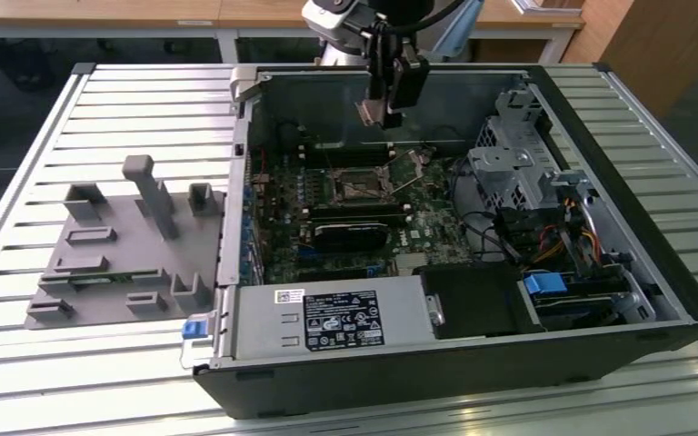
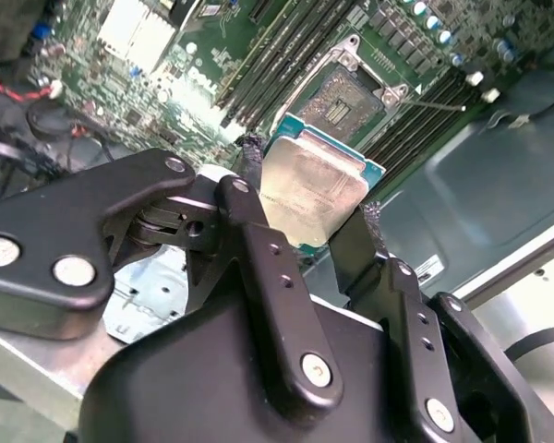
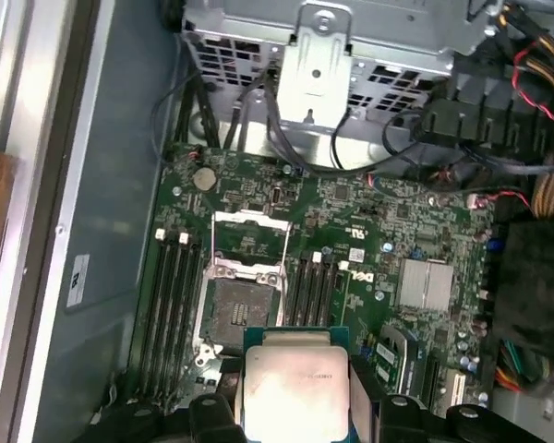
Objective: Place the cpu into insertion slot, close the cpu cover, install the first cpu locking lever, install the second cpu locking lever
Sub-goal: 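Place the cpu into insertion slot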
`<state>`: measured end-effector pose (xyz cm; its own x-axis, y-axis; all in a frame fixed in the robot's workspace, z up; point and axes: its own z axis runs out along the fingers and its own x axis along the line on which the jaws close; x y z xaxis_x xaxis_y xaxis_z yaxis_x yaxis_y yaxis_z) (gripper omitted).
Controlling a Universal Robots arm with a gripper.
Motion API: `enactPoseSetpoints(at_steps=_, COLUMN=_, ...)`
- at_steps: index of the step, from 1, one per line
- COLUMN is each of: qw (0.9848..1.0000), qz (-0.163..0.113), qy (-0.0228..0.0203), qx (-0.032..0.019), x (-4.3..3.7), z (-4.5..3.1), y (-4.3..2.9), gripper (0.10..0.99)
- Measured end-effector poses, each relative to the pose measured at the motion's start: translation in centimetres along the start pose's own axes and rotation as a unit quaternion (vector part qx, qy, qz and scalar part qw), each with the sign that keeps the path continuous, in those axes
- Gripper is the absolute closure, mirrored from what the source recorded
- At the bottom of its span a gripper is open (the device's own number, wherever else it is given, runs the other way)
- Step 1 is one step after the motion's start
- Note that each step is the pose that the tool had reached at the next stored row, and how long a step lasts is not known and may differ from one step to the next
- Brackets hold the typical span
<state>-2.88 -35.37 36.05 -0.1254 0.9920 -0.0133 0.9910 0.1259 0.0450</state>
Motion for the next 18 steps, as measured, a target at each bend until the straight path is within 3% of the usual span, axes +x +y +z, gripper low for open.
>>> enactPoseSetpoints(at_steps=6, qw=0.9989, qz=0.048, qy=-0.0026, qx=0.0007, x=0.0, z=0.06, y=0.0, gripper=0.545)
enactPoseSetpoints(at_steps=12, qw=0.9975, qz=0.071, qy=-0.0037, qx=0.0005, x=0.05, z=0.21, y=0.0, gripper=0.545)
enactPoseSetpoints(at_steps=18, qw=0.9973, qz=0.073, qy=-0.0042, qx=-0.0074, x=0.2, z=0.7, y=0.0, gripper=0.545)
